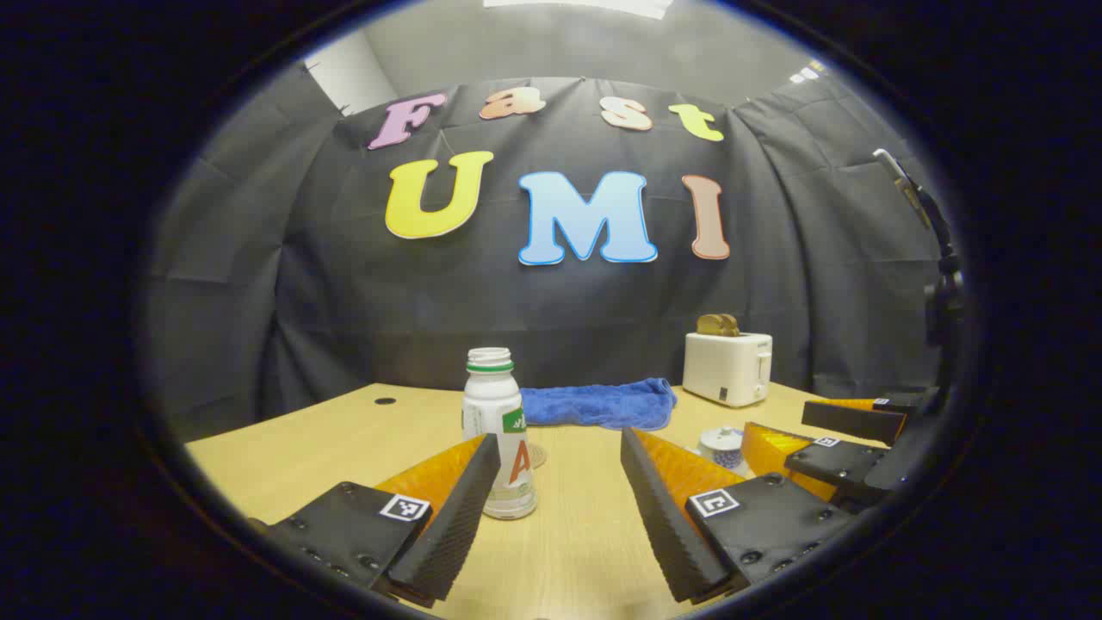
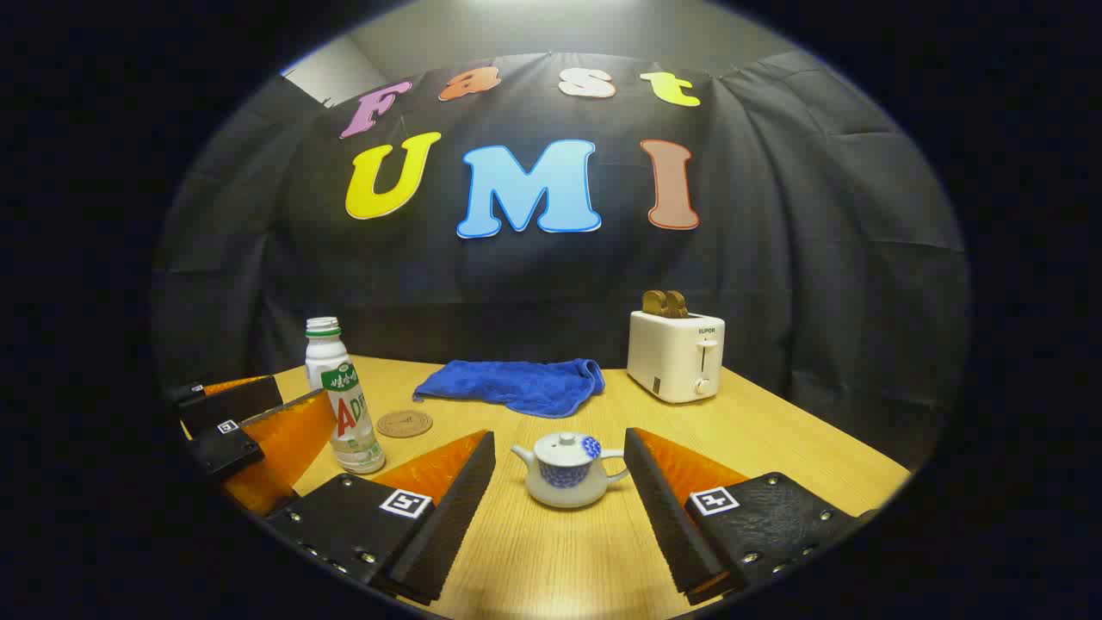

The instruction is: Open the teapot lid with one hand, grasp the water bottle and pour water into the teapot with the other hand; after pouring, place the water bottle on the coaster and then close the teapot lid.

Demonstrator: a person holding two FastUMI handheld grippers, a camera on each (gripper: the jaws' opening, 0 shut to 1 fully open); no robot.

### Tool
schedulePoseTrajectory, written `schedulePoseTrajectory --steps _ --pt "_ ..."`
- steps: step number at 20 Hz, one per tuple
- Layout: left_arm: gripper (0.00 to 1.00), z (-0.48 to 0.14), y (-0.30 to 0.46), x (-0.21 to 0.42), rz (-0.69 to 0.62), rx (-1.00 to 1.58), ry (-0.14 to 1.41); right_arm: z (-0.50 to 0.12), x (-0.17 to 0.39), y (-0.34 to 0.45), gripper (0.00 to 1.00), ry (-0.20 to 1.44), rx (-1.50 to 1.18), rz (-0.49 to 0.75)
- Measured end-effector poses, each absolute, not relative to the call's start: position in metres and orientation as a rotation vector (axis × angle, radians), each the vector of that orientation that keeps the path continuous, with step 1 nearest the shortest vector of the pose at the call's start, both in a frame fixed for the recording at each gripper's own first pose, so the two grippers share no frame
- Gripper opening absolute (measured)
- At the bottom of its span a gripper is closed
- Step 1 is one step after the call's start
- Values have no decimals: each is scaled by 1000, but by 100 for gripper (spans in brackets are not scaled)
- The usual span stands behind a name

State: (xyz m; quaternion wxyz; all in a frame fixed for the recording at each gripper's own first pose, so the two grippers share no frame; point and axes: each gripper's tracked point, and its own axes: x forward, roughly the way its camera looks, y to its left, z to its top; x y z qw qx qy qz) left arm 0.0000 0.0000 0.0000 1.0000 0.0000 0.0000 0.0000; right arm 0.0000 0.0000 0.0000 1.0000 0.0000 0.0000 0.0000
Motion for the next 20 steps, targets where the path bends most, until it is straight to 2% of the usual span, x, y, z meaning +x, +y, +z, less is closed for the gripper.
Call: schedulePoseTrajectory --steps 6,7,9,10,11,12,16,17,20 --pt "99 -10 5 11 6 4 25 0 24 -3 90 16 -17 20" --pt "93 -10 4 11 4 8 22 -2 26 -3 88 23 -14 22" --pt "91 -9 3 12 -3 11 18 -6 34 -3 88 33 -16 21" --pt "89 -9 1 12 -4 12 17 -10 40 -6 74 38 -19 12" --pt "87 -9 1 13 -6 13 16 -7 36 -5 74 43 -17 20" --pt "99 -9 0 13 -8 12 16 -8 38 -4 72 48 -18 24" --pt "99 -12 -2 13 -15 13 23 -11 47 -1 69 65 -34 27" --pt "99 -13 -1 12 -16 12 25 -10 49 -2 53 66 -35 34" --pt "99 -14 -1 12 -19 10 27 -13 56 2 51 84 -51 43"
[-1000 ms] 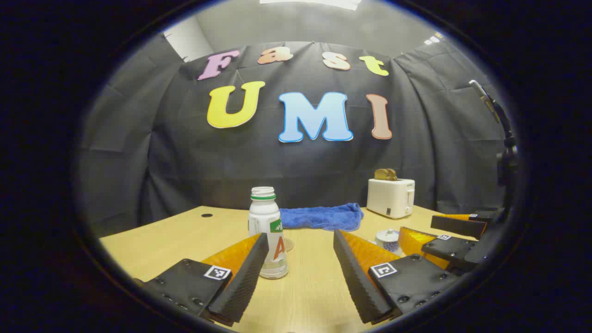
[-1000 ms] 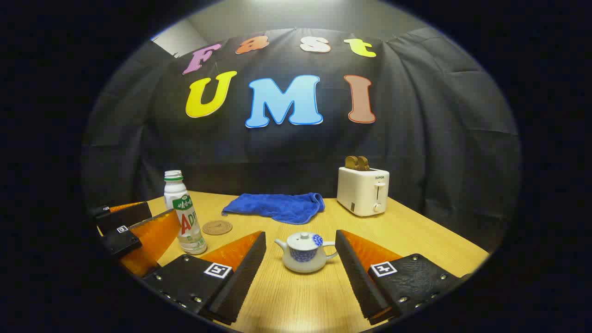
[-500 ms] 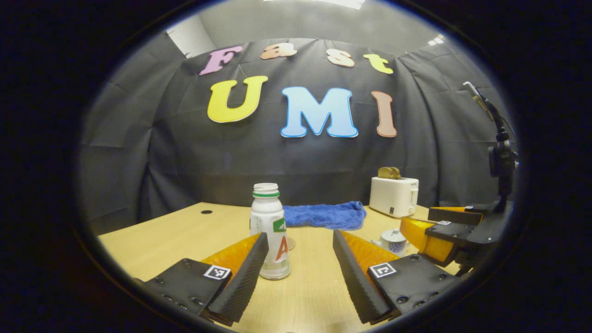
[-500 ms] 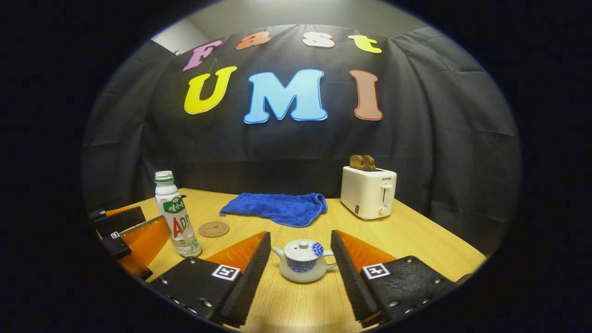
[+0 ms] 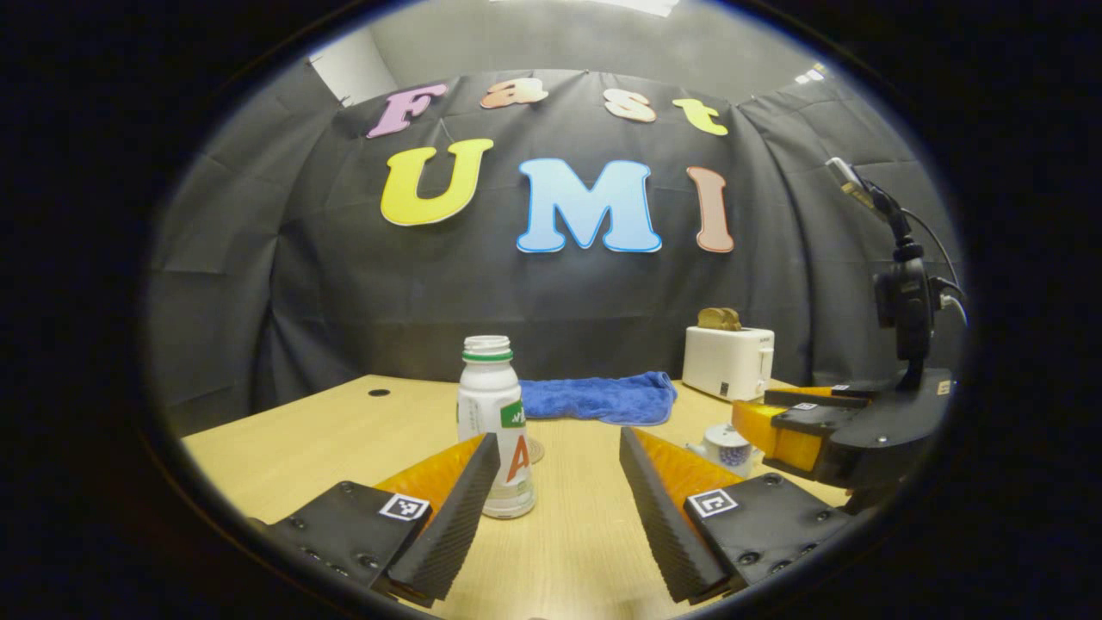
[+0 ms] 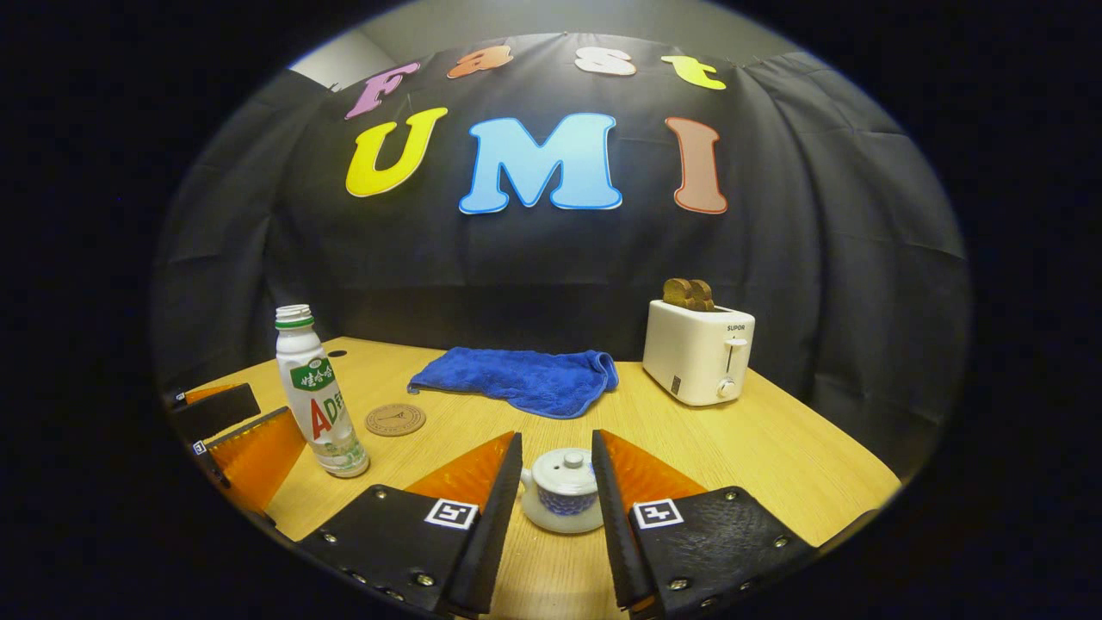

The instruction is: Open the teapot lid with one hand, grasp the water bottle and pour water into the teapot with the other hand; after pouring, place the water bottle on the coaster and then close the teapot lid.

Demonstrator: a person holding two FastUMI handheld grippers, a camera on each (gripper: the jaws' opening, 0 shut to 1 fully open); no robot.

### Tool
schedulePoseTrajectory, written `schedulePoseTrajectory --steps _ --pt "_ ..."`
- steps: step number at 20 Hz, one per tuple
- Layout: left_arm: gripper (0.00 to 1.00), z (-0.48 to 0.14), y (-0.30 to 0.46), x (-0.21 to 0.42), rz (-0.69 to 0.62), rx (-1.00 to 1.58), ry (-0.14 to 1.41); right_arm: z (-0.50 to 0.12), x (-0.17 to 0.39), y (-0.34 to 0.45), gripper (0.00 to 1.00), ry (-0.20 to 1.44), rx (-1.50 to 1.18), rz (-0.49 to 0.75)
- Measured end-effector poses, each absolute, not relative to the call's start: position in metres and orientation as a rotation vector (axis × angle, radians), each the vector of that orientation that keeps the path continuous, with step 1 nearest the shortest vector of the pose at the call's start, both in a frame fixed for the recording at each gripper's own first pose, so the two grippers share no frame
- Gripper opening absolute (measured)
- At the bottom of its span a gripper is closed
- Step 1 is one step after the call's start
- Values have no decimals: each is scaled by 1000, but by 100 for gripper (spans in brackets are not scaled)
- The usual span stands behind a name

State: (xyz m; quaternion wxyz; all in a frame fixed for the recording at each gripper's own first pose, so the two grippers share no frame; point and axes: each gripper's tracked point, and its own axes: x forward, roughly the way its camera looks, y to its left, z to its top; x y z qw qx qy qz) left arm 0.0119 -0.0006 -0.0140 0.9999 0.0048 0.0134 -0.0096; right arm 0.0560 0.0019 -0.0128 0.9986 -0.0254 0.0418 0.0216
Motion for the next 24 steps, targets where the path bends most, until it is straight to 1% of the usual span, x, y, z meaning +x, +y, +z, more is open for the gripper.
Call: schedulePoseTrajectory --steps 6,11,14,15,16,17,22,23,24 --pt "99 -16 2 13 -20 6 32 -26 80 -4 51 136 -46 20" --pt "99 -18 3 15 -26 4 39 -41 94 -1 51 187 -48 28" --pt "99 -18 3 15 -28 4 40 -41 97 1 51 178 -39 32" --pt "99 -19 3 15 -29 4 41 -43 103 -6 51 175 -50 -1" --pt "88 -19 4 16 -29 5 44 -39 103 -10 36 160 -18 3" --pt "94 -20 3 15 -30 5 45 -41 100 -5 22 168 -11 5" --pt "93 -23 5 16 -26 1 52 -40 100 -3 24 158 -91 14" --pt "93 -23 5 16 -24 0 54 -41 104 -8 24 147 -99 -4" --pt "93 -25 6 16 -21 2 56 -41 103 -8 4 154 -73 -8"
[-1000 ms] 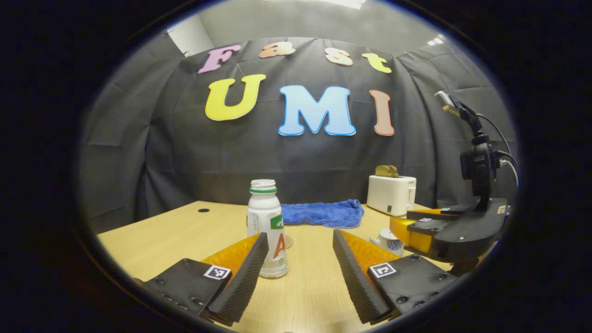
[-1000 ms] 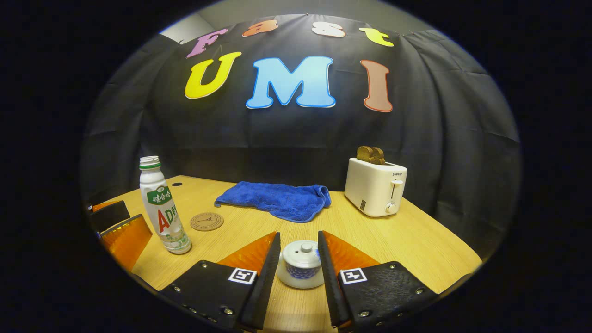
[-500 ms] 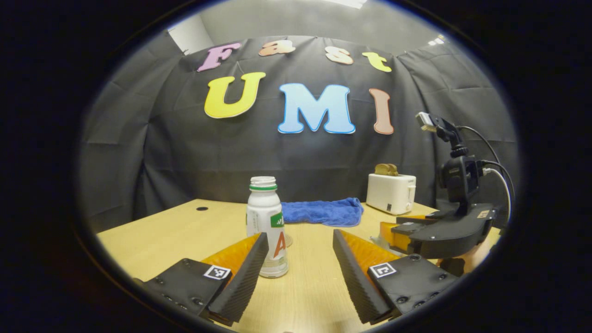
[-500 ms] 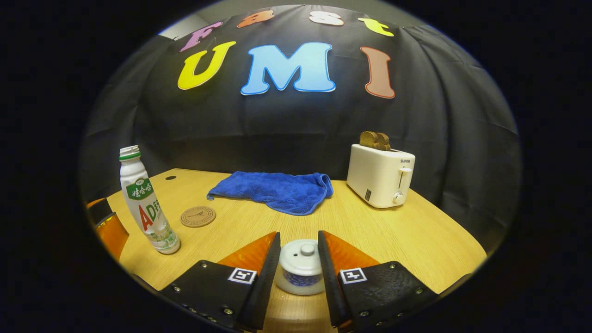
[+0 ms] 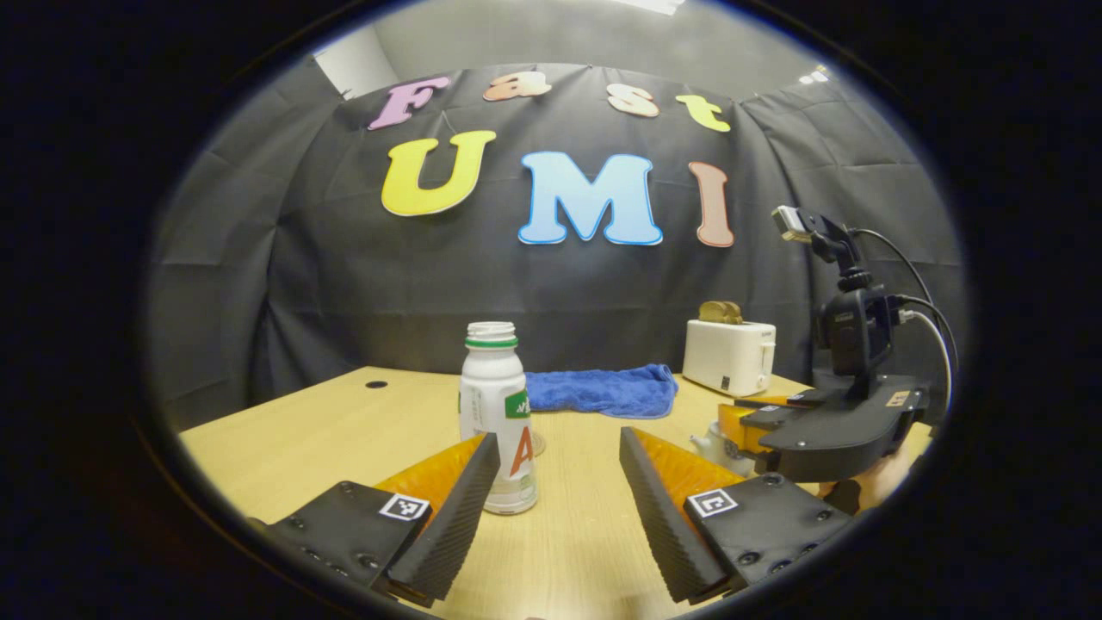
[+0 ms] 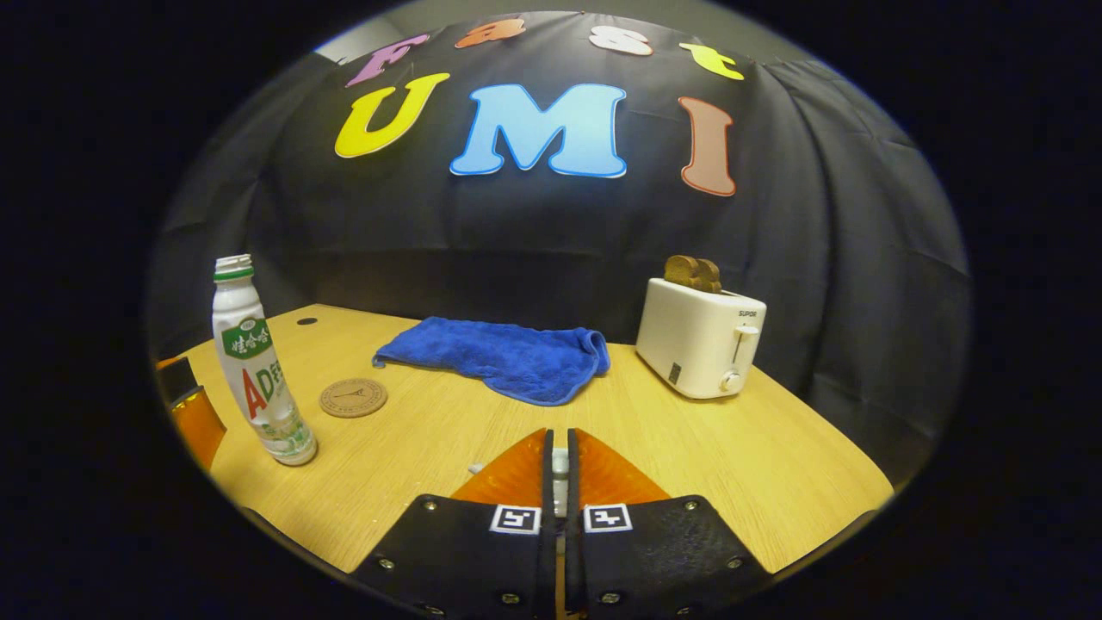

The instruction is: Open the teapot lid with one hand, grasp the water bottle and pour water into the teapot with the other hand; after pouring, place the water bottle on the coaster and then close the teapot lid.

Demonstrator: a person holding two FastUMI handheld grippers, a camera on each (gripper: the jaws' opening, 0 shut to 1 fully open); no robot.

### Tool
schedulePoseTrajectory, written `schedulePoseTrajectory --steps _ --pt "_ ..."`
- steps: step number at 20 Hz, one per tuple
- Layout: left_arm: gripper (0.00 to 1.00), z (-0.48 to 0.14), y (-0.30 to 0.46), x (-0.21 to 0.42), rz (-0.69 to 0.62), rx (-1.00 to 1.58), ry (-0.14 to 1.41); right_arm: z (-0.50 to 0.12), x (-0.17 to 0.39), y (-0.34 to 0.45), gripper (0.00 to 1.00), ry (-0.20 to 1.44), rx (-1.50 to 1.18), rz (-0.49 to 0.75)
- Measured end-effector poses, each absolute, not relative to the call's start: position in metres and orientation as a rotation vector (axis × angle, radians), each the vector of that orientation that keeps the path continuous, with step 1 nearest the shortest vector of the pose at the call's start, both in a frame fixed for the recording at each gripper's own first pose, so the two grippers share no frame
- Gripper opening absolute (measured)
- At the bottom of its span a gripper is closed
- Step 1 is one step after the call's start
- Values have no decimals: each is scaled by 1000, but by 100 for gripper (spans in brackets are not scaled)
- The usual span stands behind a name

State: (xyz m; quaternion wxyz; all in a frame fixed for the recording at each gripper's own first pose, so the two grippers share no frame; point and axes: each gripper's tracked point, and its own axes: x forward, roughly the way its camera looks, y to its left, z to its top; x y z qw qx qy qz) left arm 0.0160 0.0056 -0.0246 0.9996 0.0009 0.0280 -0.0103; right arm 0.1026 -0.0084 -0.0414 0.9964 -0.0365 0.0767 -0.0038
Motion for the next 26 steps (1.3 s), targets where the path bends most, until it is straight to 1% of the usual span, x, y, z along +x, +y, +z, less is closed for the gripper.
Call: schedulePoseTrajectory --steps 3,4,5,7,12,13,14,16,25,26 --pt "94 -25 11 17 -6 9 59 -39 103 -7 4 147 -58 9" --pt "91 -25 14 17 2 12 58 -38 102 -7 4 141 -60 16" --pt "94 -25 16 18 6 18 59 -38 102 -6 4 134 -59 25" --pt "94 -25 21 19 18 36 61 -31 101 -6 4 103 -49 37" --pt "94 -22 26 25 19 62 49 3 93 -22 4 -56 -21 12" --pt "91 -23 27 27 16 67 50 8 91 -25 4 -86 -12 6" --pt "94 -24 28 30 19 72 52 13 88 -30 4 -112 -5 -2" --pt "94 -28 32 35 26 77 65 19 82 -36 4 -155 5 -8" --pt "94 -50 48 75 81 73 121 15 79 -52 4 -140 73 -15" --pt "100 -53 49 81 82 76 128 15 80 -53 4 -140 79 -16"
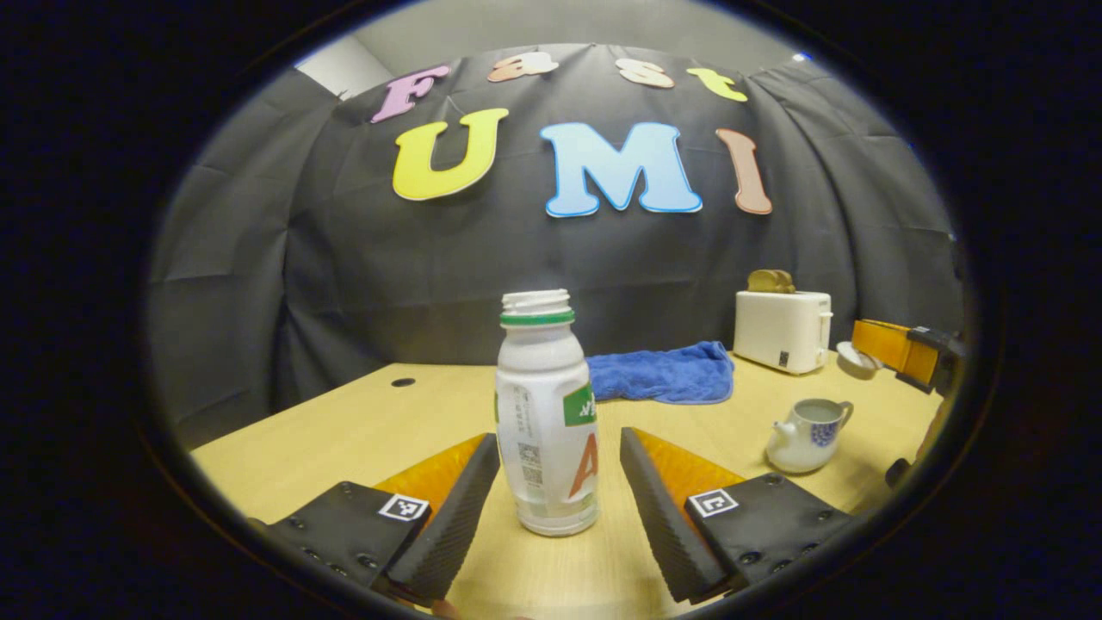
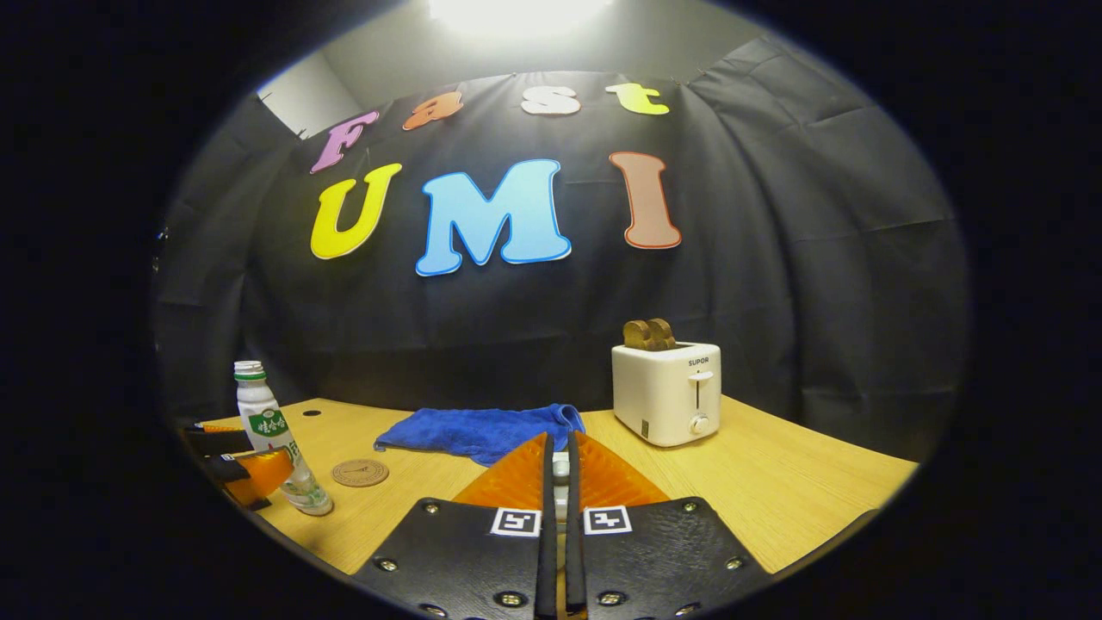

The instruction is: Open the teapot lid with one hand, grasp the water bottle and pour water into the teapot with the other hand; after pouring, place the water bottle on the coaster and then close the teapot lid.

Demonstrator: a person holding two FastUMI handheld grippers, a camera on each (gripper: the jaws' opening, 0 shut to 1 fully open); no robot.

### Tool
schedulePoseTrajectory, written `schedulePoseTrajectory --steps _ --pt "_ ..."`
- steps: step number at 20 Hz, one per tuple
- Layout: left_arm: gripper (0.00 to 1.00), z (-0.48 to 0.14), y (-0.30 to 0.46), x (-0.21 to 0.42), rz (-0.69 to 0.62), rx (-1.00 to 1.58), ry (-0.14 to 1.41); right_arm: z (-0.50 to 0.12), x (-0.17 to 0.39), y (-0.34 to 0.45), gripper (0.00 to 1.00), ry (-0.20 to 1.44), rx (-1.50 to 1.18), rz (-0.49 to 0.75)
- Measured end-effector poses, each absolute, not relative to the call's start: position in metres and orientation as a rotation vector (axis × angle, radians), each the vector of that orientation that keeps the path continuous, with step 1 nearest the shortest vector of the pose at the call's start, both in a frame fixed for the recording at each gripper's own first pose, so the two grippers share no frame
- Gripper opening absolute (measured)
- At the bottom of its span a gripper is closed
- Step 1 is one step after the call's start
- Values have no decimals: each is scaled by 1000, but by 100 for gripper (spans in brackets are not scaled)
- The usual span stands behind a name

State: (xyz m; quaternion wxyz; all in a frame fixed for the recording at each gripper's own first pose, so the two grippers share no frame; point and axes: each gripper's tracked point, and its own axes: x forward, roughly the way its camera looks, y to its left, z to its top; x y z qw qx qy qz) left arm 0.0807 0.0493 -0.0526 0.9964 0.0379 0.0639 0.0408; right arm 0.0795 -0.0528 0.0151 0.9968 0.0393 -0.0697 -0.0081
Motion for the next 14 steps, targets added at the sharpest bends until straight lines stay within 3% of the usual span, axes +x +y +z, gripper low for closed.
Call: schedulePoseTrajectory --steps 2,6,8,11,12,14 --pt "94 -60 50 92 87 85 148 15 79 -55 4 -137 89 -19" --pt "100 -63 55 102 98 115 161 15 80 -60 4 -133 107 -28" --pt "95 -65 56 109 99 137 167 14 80 -64 4 -132 111 -35" --pt "76 -65 56 108 108 159 170 14 80 -70 4 -130 123 -48" --pt "87 -64 55 108 105 162 169 14 81 -72 4 -131 127 -53" --pt "83 -64 52 110 96 185 170 14 81 -77 4 -131 132 -67"
